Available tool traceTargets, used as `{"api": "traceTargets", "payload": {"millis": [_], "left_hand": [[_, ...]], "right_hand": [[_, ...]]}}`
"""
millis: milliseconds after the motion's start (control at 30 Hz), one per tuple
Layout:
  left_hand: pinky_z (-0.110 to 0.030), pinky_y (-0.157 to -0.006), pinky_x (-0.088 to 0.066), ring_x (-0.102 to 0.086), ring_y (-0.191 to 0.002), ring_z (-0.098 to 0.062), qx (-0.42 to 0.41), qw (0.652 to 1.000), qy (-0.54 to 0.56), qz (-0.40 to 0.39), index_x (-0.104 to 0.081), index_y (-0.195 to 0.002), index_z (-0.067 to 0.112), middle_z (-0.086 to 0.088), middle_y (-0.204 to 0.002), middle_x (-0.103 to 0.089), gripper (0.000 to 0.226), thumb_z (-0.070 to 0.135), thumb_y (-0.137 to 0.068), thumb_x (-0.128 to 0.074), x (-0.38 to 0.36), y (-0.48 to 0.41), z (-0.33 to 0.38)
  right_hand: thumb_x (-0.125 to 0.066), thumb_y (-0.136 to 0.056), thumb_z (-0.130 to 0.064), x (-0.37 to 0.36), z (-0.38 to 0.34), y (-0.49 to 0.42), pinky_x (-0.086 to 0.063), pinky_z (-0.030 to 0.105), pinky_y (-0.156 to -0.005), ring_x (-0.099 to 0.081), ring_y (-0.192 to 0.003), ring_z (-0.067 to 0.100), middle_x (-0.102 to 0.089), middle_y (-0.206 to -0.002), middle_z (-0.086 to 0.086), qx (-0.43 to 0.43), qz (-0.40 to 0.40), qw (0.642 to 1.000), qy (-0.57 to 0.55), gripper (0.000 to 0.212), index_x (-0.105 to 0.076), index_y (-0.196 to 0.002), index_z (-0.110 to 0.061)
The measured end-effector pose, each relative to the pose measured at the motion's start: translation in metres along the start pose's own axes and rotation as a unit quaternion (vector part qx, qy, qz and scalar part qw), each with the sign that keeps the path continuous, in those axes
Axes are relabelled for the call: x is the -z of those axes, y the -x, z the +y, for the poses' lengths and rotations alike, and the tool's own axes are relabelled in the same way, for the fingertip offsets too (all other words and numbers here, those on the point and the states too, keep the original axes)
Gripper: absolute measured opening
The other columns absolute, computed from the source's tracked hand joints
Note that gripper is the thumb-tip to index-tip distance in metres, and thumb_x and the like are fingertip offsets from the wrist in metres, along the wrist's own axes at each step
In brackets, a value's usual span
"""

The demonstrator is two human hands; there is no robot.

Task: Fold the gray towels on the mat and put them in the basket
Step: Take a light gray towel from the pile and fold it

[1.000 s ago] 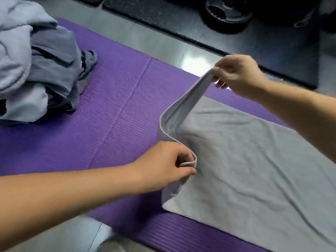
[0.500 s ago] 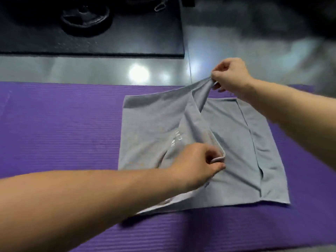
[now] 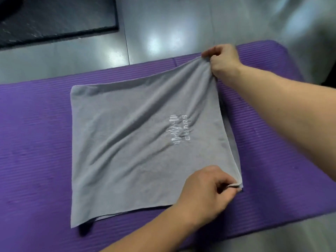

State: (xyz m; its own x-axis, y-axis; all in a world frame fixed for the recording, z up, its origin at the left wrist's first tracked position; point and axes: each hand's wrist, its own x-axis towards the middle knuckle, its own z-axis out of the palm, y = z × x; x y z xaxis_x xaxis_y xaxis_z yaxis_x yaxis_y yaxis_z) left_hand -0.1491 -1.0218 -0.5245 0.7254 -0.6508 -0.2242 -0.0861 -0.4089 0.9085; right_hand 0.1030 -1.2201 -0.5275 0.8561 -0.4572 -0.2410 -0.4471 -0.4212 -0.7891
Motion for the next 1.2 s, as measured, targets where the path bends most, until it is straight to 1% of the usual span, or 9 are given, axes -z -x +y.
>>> {"api": "traceTargets", "payload": {"millis": [200,367,467,600,733,833,900,1067,1200], "left_hand": [[-0.031,-0.073,-0.050,-0.056,-0.078,-0.006,0.019,1.000,-0.015,-0.007,-0.077,-0.094,0.028,0.009,-0.084,-0.061,0.016,0.040,-0.092,-0.066,-0.031,-0.009,-0.010],[-0.029,-0.071,-0.048,-0.057,-0.082,-0.008,0.009,0.997,-0.073,0.005,-0.075,-0.096,0.029,0.009,-0.087,-0.060,0.020,0.043,-0.094,-0.061,-0.046,-0.024,-0.011],[-0.032,-0.070,-0.048,-0.061,-0.086,-0.018,-0.024,0.984,-0.174,-0.043,-0.074,-0.098,0.026,0.005,-0.093,-0.063,0.024,0.043,-0.097,-0.057,-0.050,-0.028,-0.019],[-0.039,-0.077,-0.051,-0.062,-0.091,-0.024,-0.025,0.968,-0.218,-0.124,-0.071,-0.098,0.023,0.000,-0.096,-0.064,0.032,0.049,-0.099,-0.053,-0.038,-0.033,-0.008],[-0.038,-0.079,-0.053,-0.063,-0.092,-0.023,-0.016,0.978,-0.202,0.050,-0.071,-0.104,0.022,0.001,-0.097,-0.064,0.029,0.037,-0.096,-0.049,0.042,-0.055,-0.033],[-0.036,-0.088,-0.050,-0.062,-0.100,-0.029,0.058,0.939,-0.270,0.206,-0.071,-0.108,0.015,-0.008,-0.107,-0.062,0.023,0.019,-0.091,-0.057,0.145,-0.074,-0.081],[-0.042,-0.098,-0.047,-0.057,-0.112,-0.038,0.127,0.897,-0.338,0.255,-0.070,-0.116,0.012,-0.015,-0.120,-0.060,0.029,0.014,-0.090,-0.056,0.216,-0.081,-0.107],[-0.059,-0.104,-0.042,-0.047,-0.129,-0.047,0.279,0.831,-0.442,0.192,-0.054,-0.142,0.020,-0.019,-0.142,-0.053,0.055,0.012,-0.088,-0.061,0.326,-0.087,-0.134],[-0.045,-0.087,-0.051,-0.062,-0.106,-0.041,0.304,0.830,-0.435,0.174,-0.068,-0.118,0.020,-0.016,-0.114,-0.070,0.028,0.027,-0.091,-0.069,0.358,-0.077,-0.137]], "right_hand": [[-0.035,-0.089,0.003,-0.008,0.034,-0.008,-0.040,0.003,-0.073,-0.061,-0.097,0.004,-0.067,-0.102,-0.011,-0.042,0.003,0.999,-0.021,0.049,-0.073,-0.101,-0.025],[-0.037,-0.093,0.003,-0.012,0.037,-0.013,-0.040,0.004,-0.079,-0.061,-0.100,0.004,-0.068,-0.105,-0.011,-0.031,0.018,0.999,-0.015,0.047,-0.072,-0.099,-0.027],[-0.043,-0.092,0.001,-0.012,0.040,-0.016,-0.038,0.000,-0.068,-0.064,-0.099,0.005,-0.070,-0.105,-0.011,-0.027,0.035,0.999,0.001,0.042,-0.071,-0.096,-0.030],[-0.050,-0.098,-0.014,-0.012,0.047,-0.013,-0.044,0.017,-0.082,-0.059,-0.098,0.006,-0.065,-0.108,-0.010,-0.001,0.040,0.999,0.031,0.024,-0.068,-0.108,-0.027],[-0.062,-0.095,-0.024,-0.009,0.053,-0.005,-0.039,0.020,-0.090,-0.052,-0.111,0.010,-0.056,-0.126,-0.006,0.023,0.032,0.999,0.025,0.040,-0.055,-0.133,-0.020],[-0.066,-0.091,-0.026,-0.004,0.054,-0.006,-0.047,0.028,-0.087,-0.055,-0.104,0.013,-0.055,-0.115,-0.006,-0.013,0.040,0.999,0.023,0.042,-0.055,-0.131,-0.020],[-0.067,-0.088,-0.027,-0.002,0.053,-0.010,-0.055,0.036,-0.087,-0.058,-0.098,0.016,-0.058,-0.110,-0.004,-0.040,0.043,0.998,0.032,0.040,-0.058,-0.127,-0.020],[-0.074,-0.081,-0.027,0.001,0.044,-0.016,-0.053,0.032,-0.067,-0.065,-0.092,0.023,-0.067,-0.106,0.005,-0.071,0.013,0.993,0.089,0.031,-0.068,-0.108,-0.014],[-0.078,-0.079,-0.025,-0.001,0.035,-0.018,-0.048,0.030,-0.067,-0.061,-0.088,0.024,-0.066,-0.105,0.010,-0.092,-0.015,0.988,0.126,0.035,-0.067,-0.107,-0.008]]}}
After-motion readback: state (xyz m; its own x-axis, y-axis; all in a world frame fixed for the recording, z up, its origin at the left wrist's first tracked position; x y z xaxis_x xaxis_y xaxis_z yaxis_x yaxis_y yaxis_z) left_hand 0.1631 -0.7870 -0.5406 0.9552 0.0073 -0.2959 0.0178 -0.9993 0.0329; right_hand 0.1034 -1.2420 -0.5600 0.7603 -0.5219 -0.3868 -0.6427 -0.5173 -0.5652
